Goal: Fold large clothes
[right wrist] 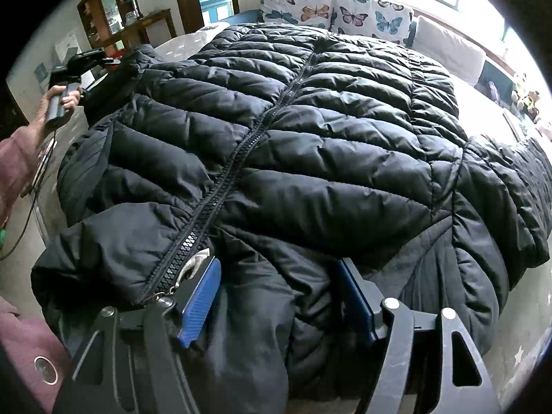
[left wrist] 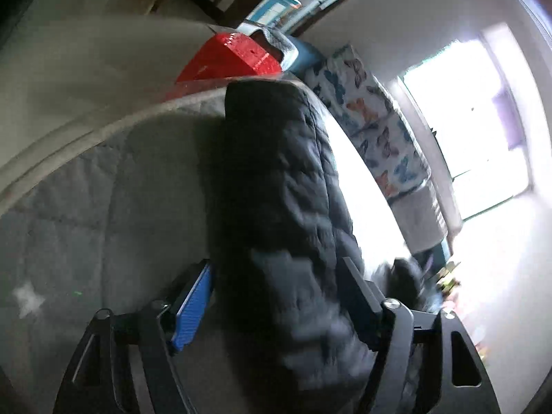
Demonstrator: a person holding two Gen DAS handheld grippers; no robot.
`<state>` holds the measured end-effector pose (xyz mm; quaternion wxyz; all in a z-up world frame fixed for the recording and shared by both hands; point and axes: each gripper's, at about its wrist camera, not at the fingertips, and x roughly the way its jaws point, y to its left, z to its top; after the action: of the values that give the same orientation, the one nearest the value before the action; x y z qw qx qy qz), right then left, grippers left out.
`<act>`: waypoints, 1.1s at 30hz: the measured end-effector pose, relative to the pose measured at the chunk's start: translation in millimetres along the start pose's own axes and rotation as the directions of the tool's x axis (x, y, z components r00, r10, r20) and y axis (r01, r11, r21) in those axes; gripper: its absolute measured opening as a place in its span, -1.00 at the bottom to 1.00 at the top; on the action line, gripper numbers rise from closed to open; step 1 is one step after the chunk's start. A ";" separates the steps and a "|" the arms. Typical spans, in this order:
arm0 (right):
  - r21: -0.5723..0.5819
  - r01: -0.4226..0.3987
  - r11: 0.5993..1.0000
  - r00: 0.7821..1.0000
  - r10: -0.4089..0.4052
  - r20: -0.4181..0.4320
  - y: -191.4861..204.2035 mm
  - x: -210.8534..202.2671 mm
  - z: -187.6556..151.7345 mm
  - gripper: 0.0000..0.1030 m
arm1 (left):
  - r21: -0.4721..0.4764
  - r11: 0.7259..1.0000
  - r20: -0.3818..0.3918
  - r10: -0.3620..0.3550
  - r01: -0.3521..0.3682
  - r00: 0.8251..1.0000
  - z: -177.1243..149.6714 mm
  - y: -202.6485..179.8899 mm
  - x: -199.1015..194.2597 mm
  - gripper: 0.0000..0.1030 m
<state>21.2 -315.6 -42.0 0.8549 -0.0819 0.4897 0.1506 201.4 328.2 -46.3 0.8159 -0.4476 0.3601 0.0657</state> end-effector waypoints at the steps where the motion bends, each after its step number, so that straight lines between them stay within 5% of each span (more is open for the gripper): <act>1: 0.005 0.000 1.000 1.000 0.000 -0.003 -0.5 0.5 0.7 0.47 | -0.021 1.000 0.007 -0.013 0.013 1.000 11.5 4.4 8.1 0.37; 5: 0.019 -0.001 1.000 1.000 0.001 -0.010 -1.7 1.3 1.4 0.48 | -0.079 0.996 0.019 -0.033 0.034 0.999 37.5 10.9 28.1 0.09; 10: 0.030 -0.001 1.000 1.000 0.001 -0.015 -2.9 2.0 2.0 0.49 | -0.089 0.996 0.007 -0.016 0.017 1.000 71.3 10.5 58.2 -0.62; 12: 0.028 -0.001 1.000 1.000 0.001 -0.017 -3.1 1.9 2.9 0.50 | -0.059 0.998 0.011 -0.005 0.005 1.000 85.8 -2.1 63.5 -0.74; 16: 0.032 -0.002 0.999 1.000 0.002 -0.022 -3.1 2.9 4.2 0.52 | 0.093 0.996 0.117 -0.006 -0.005 0.993 111.0 -56.4 47.6 -0.76; 20: 0.023 0.004 1.000 1.000 -0.004 -0.016 -2.0 3.4 2.4 0.55 | 0.150 0.983 0.094 0.094 -0.108 0.991 112.5 -74.5 62.9 -0.76; 26: 0.013 0.003 1.000 1.000 -0.003 -0.021 -2.8 2.4 2.8 0.55 | 0.173 0.984 0.156 -0.001 -0.026 0.988 113.2 -109.2 20.3 -0.77; 33: 0.004 0.012 1.000 1.000 -0.012 0.023 -0.4 -6.5 3.5 0.55 | 0.379 0.925 0.231 -0.099 0.004 0.968 72.2 -222.8 -71.9 -0.77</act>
<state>21.1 -316.2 -34.7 0.8616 -0.0814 0.4795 0.1455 282.7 268.2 176.9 0.9260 -0.2811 0.2503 0.0288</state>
